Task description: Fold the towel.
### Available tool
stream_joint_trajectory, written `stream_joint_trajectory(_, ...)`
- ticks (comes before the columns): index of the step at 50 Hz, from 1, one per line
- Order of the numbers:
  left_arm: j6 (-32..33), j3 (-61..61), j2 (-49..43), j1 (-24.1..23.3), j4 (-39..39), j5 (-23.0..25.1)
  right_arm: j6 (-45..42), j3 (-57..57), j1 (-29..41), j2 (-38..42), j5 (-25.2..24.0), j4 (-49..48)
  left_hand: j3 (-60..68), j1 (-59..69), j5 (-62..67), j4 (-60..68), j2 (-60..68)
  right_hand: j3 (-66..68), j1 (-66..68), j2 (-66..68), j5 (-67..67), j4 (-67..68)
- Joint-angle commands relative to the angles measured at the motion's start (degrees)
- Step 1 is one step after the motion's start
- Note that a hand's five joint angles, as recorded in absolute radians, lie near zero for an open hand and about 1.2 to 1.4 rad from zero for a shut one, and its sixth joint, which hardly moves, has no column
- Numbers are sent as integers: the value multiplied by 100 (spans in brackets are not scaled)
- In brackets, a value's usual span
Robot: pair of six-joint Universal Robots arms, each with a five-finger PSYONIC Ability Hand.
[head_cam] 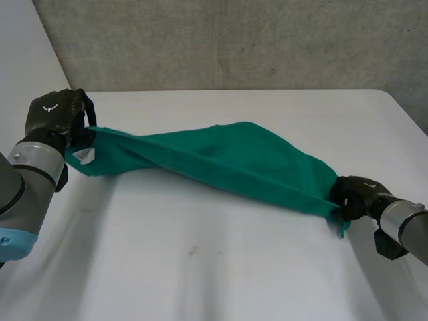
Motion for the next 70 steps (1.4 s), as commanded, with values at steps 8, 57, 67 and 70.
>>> stream_joint_trajectory(8,217,571,449,-34,-1679,15,-2106,-942,33,-1844,88,1374,1169,1434,1466,1158,1145,1370,2382,1327,1516,1338)
stream_joint_trajectory(57,2811,4949,-1378,-412,1219,-618,-2567,-7820,1131,746,2092,300,1169,1434,1466,1158,1145,1370,2382,1327,1516,1338)
stream_joint_trajectory(67,1714,3872,-1264,-176,342,-522,-2522,-5367,1122,-135,1759,77,1169,1434,1466,1158,1145,1370,2382,1327,1516,1338)
stream_joint_trajectory(70,1615,3448,-1264,-122,350,-442,-2514,-4744,1122,-135,1601,77,1169,1434,1466,1158,1145,1370,2382,1327,1516,1338)
